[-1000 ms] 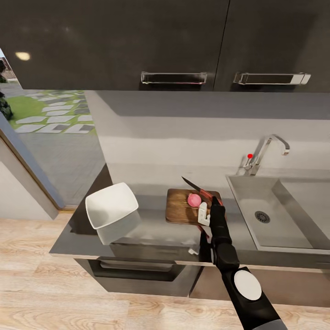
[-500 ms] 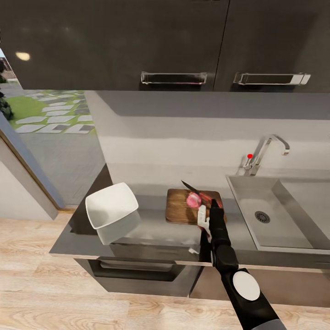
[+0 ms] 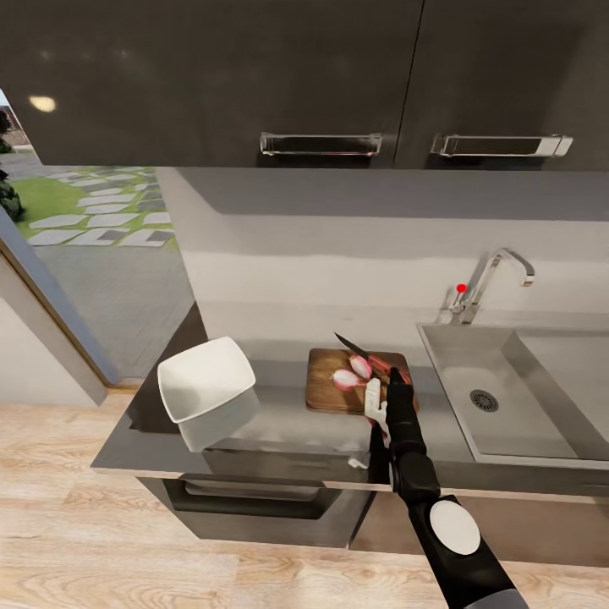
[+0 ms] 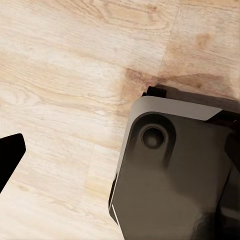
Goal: In the kitchen, take the Vidalia onion out of the sink, dice it on the chopping board with the paring knife, put the diced onion into the bowl on the countertop, then place both the paring knife and the chopping board into the sink.
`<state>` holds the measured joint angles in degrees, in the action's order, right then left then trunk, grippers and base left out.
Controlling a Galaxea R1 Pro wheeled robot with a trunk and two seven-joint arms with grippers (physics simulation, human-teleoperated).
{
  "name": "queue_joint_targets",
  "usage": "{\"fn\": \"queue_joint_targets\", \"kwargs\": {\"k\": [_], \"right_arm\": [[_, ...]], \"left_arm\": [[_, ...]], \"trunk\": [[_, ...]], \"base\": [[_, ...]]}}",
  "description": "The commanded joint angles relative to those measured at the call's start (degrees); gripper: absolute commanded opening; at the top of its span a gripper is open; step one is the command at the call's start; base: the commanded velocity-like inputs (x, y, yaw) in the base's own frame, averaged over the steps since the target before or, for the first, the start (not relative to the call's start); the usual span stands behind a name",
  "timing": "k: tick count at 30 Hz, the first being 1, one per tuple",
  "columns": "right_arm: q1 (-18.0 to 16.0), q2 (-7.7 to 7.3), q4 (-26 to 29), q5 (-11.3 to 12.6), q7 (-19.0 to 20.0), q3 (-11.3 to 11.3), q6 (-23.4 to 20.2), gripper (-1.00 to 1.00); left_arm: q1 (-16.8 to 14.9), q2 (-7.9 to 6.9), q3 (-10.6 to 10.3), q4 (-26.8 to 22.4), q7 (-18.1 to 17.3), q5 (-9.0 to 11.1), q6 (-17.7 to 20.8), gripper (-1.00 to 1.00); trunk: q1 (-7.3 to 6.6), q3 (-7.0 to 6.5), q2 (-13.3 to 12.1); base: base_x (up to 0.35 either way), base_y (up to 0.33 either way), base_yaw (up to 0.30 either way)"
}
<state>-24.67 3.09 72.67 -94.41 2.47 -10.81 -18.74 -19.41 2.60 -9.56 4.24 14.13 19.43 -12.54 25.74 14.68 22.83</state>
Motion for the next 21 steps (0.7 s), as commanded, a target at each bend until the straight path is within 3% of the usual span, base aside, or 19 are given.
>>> {"fn": "queue_joint_targets", "kwargs": {"k": [1, 21], "right_arm": [[-0.03, -0.02, -2.01, 0.10, 0.34, -0.09, -0.34, -1.00], [-0.03, -0.01, -2.01, 0.10, 0.34, -0.09, -0.34, -1.00]], "left_arm": [[-0.10, 0.04, -0.48, 0.24, 0.05, 0.44, -0.38, 1.00], [-0.10, 0.04, -0.46, 0.24, 0.02, 0.44, -0.38, 1.00]], "trunk": [[0.04, 0.11, 0.09], [0.04, 0.11, 0.09]], "base": [[0.000, 0.000, 0.000], [0.000, 0.000, 0.000]]}}
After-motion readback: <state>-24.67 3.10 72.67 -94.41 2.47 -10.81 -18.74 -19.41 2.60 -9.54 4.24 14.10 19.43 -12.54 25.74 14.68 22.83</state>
